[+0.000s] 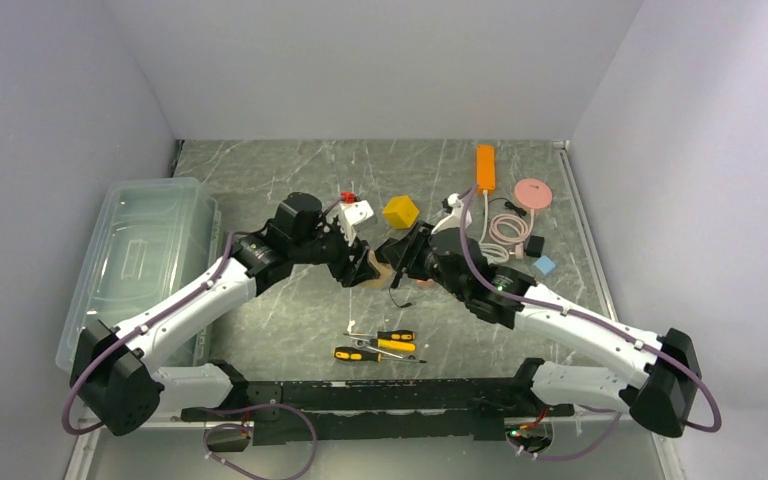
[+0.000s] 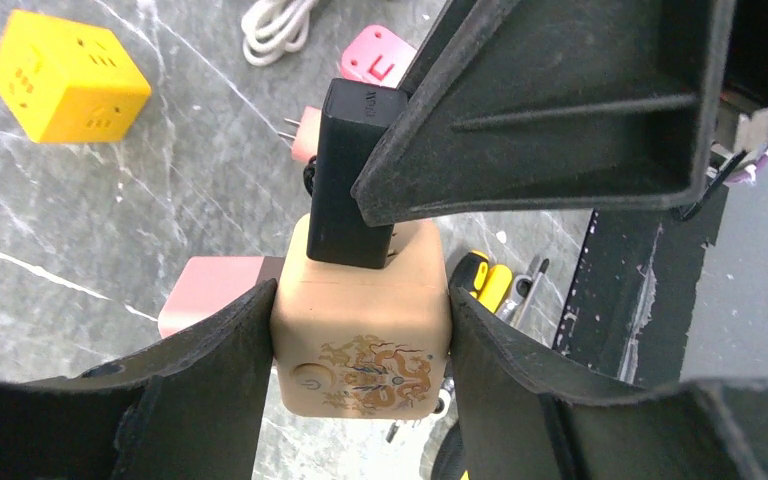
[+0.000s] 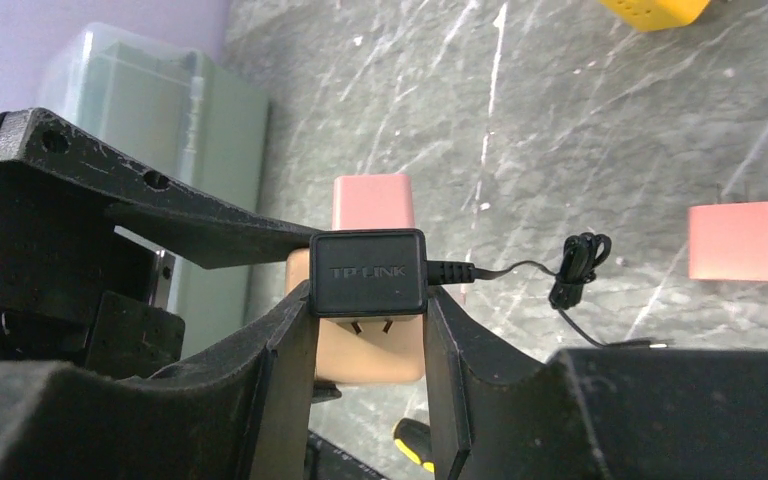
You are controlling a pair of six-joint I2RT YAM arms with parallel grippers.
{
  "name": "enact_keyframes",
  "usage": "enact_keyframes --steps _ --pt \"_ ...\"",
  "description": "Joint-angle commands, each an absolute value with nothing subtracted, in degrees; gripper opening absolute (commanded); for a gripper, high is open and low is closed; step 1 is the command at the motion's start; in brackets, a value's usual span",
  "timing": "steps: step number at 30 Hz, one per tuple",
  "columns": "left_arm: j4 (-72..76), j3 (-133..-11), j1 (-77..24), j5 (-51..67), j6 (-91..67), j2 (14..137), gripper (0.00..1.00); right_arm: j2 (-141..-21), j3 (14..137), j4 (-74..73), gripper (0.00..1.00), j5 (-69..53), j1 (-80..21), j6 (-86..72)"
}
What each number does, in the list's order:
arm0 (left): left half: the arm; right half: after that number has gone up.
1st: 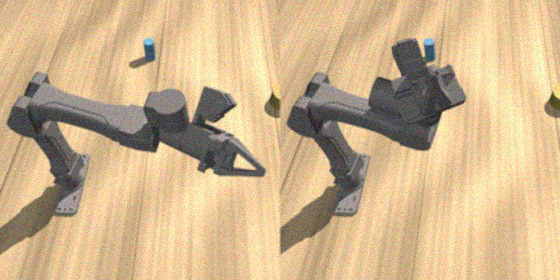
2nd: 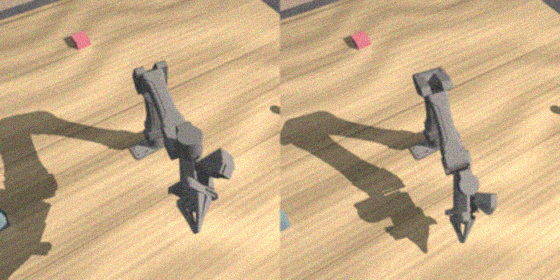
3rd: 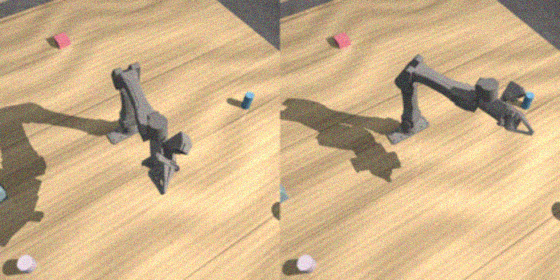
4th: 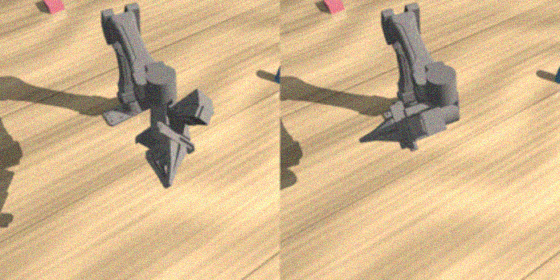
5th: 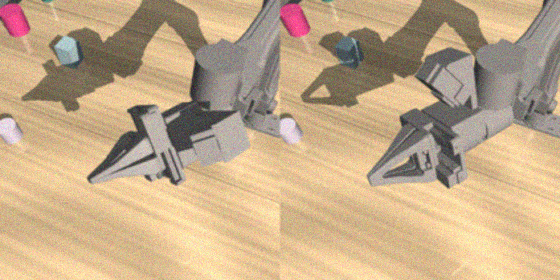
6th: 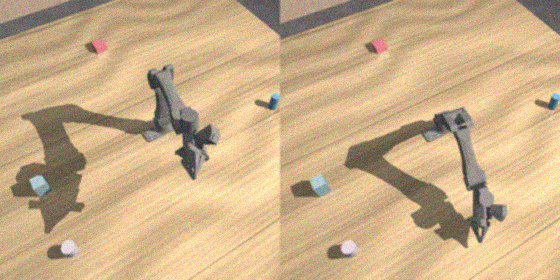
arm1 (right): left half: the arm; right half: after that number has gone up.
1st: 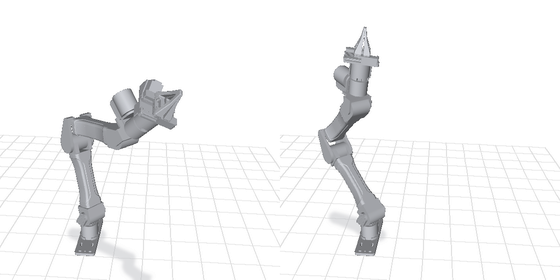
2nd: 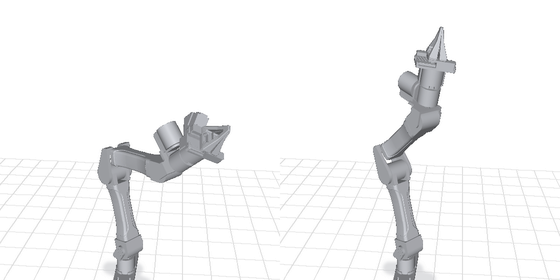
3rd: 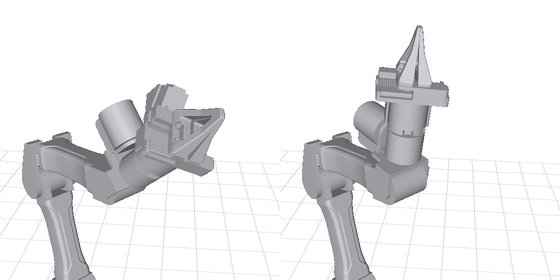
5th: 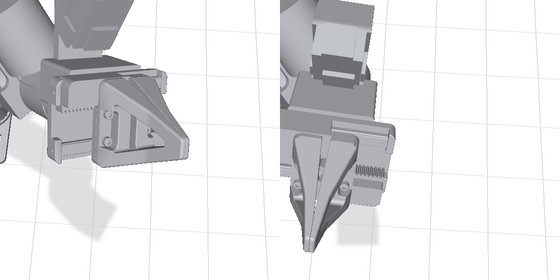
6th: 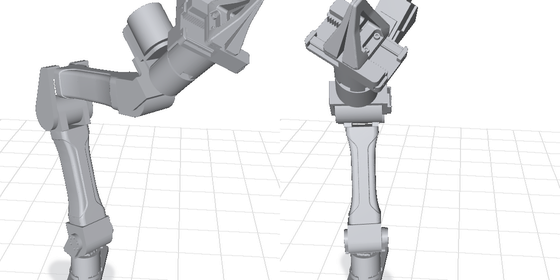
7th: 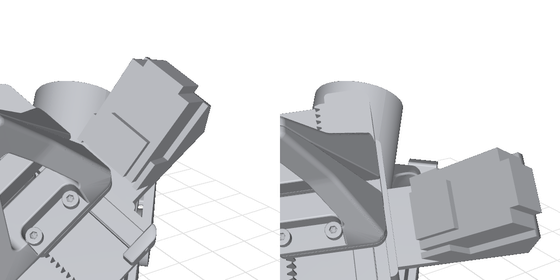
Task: Pull the plug off the socket
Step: Remove the plug from the socket.
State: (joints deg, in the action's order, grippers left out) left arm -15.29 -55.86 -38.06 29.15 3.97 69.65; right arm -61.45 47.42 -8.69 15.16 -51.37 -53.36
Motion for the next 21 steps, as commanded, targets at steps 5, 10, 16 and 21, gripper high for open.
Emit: enact_keyframes --steps 5,10,16,21 --pt "-14.41 -57.56 -36.29 25.94 3.03 69.97 0.0 -64.53 55.09 -21.55 0.0 32.41 -58.62 -55.82" --pt "-14.86 -57.25 -36.95 25.06 5.46 70.3 0.0 -64.42 56.83 -22.93 0.0 26.58 -54.29 -57.99" --pt "-14.51 -56.18 -37.57 24.13 7.49 69.92 0.0 -63.56 56.26 -19.71 0.0 9.8 -43.66 -56.14" --pt "-14.22 -56.13 -37.62 23.6 6.5 71.11 0.0 -65.5 57.89 -20.75 0.0 12.07 -43.68 -53.19"
